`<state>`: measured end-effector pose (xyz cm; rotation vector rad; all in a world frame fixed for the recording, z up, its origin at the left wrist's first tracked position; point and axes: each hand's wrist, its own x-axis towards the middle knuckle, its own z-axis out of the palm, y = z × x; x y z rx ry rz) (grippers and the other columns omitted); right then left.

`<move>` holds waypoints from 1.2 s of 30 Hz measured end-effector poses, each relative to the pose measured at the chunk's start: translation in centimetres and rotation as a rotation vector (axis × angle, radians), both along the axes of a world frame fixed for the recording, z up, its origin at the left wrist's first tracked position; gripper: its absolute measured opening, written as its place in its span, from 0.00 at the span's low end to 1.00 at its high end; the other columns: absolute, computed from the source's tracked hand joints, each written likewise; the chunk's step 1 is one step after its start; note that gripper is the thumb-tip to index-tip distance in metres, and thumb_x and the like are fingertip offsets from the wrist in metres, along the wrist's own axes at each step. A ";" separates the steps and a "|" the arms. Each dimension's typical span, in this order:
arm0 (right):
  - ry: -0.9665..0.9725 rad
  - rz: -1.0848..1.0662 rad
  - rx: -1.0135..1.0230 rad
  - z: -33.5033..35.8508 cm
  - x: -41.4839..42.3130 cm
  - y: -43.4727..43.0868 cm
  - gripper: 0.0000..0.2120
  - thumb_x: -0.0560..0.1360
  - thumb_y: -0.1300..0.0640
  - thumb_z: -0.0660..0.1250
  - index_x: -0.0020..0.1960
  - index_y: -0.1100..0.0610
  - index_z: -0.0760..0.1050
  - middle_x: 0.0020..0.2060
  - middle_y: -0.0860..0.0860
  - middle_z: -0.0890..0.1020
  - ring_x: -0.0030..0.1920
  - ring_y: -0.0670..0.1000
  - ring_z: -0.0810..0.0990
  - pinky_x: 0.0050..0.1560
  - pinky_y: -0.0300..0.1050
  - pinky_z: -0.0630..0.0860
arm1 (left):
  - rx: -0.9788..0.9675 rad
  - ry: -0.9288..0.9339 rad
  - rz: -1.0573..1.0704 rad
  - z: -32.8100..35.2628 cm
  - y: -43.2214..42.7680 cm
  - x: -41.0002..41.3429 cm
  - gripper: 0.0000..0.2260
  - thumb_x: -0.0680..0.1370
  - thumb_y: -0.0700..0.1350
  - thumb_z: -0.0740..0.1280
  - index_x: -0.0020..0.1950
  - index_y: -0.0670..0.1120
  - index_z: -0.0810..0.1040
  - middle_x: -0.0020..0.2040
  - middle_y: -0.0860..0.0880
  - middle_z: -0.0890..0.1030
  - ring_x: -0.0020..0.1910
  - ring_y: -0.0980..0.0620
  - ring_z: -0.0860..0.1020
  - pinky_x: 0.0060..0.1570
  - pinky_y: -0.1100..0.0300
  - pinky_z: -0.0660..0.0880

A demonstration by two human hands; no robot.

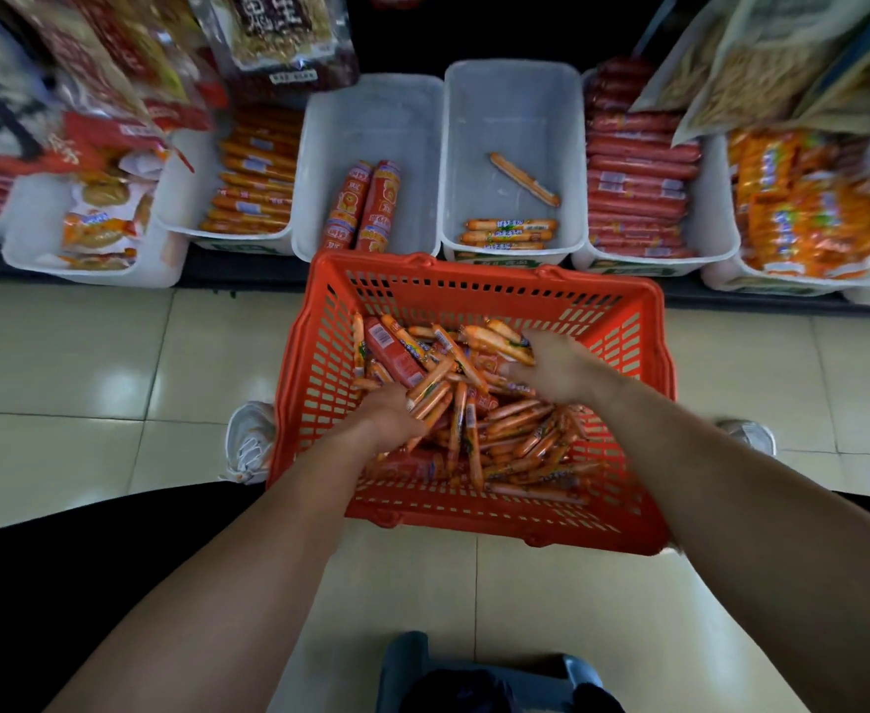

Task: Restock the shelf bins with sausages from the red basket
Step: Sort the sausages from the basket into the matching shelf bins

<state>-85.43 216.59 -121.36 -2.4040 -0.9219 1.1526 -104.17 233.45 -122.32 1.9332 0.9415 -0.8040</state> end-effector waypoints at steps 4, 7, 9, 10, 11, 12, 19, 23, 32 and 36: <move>-0.050 0.031 0.028 3.9 0.7 -0.4 0.10 0.78 0.48 0.69 0.47 0.52 0.70 0.42 0.48 0.76 0.44 0.52 0.76 0.39 0.46 0.68 | 0.036 -0.120 -0.004 4.2 0.5 1.5 0.18 0.77 0.49 0.72 0.64 0.46 0.74 0.55 0.50 0.79 0.51 0.50 0.78 0.47 0.56 0.75; -0.085 0.003 0.056 6.8 1.9 -0.8 0.09 0.77 0.48 0.70 0.46 0.50 0.71 0.41 0.47 0.76 0.41 0.48 0.77 0.35 0.42 0.68 | 0.071 -0.225 -0.018 7.9 1.4 3.1 0.11 0.77 0.45 0.72 0.57 0.48 0.77 0.53 0.50 0.79 0.47 0.51 0.78 0.41 0.59 0.71; -0.101 -0.019 0.086 8.8 3.1 -0.8 0.13 0.76 0.48 0.71 0.56 0.53 0.75 0.46 0.49 0.79 0.46 0.51 0.79 0.40 0.44 0.70 | 0.111 -0.265 -0.031 10.1 2.1 4.0 0.10 0.76 0.46 0.73 0.55 0.48 0.77 0.51 0.48 0.81 0.45 0.51 0.79 0.38 0.59 0.70; -0.121 -0.029 0.089 9.8 3.8 -0.7 0.16 0.76 0.48 0.71 0.59 0.54 0.74 0.49 0.50 0.79 0.49 0.52 0.79 0.42 0.44 0.70 | 0.126 -0.281 -0.039 11.2 2.6 4.5 0.10 0.76 0.46 0.73 0.55 0.48 0.77 0.51 0.48 0.81 0.45 0.52 0.79 0.39 0.59 0.71; -0.145 -0.034 0.083 10.7 4.5 -0.6 0.18 0.76 0.48 0.71 0.62 0.55 0.73 0.51 0.50 0.79 0.50 0.52 0.78 0.43 0.44 0.69 | 0.141 -0.295 -0.053 12.2 3.0 4.9 0.12 0.76 0.46 0.73 0.57 0.48 0.78 0.51 0.49 0.81 0.45 0.52 0.79 0.41 0.59 0.72; -0.162 -0.032 0.074 11.6 5.2 -0.5 0.20 0.76 0.48 0.71 0.64 0.55 0.72 0.53 0.51 0.78 0.50 0.52 0.77 0.44 0.43 0.67 | 0.157 -0.309 -0.063 13.1 3.4 5.4 0.13 0.76 0.46 0.73 0.59 0.48 0.77 0.52 0.50 0.81 0.46 0.53 0.78 0.42 0.60 0.72; -0.136 -0.057 0.076 13.3 9.1 2.0 0.13 0.76 0.51 0.72 0.56 0.55 0.74 0.42 0.51 0.79 0.38 0.49 0.77 0.33 0.42 0.67 | 0.249 -0.347 -0.082 15.5 6.6 8.9 0.15 0.78 0.46 0.72 0.63 0.46 0.75 0.56 0.48 0.78 0.54 0.48 0.77 0.56 0.52 0.75; -0.058 -0.095 0.106 11.4 11.0 4.6 0.13 0.77 0.52 0.71 0.57 0.55 0.73 0.39 0.50 0.77 0.33 0.47 0.75 0.29 0.39 0.67 | 0.243 -0.380 -0.025 13.9 8.4 11.3 0.12 0.78 0.46 0.71 0.59 0.47 0.74 0.53 0.47 0.80 0.50 0.48 0.79 0.50 0.54 0.75; -0.133 -0.093 0.129 6.8 15.4 9.7 0.15 0.75 0.51 0.74 0.57 0.51 0.73 0.45 0.47 0.77 0.45 0.50 0.76 0.36 0.38 0.66 | 0.242 -0.385 0.102 8.8 10.7 14.9 0.16 0.79 0.47 0.70 0.65 0.47 0.73 0.56 0.48 0.79 0.49 0.50 0.78 0.39 0.60 0.72; -0.171 -0.153 0.152 5.3 16.6 9.6 0.17 0.75 0.52 0.73 0.62 0.53 0.77 0.53 0.49 0.80 0.51 0.51 0.78 0.45 0.39 0.71 | 0.263 -0.368 0.097 7.5 11.2 15.5 0.18 0.79 0.47 0.70 0.67 0.47 0.73 0.56 0.48 0.79 0.48 0.51 0.78 0.37 0.63 0.70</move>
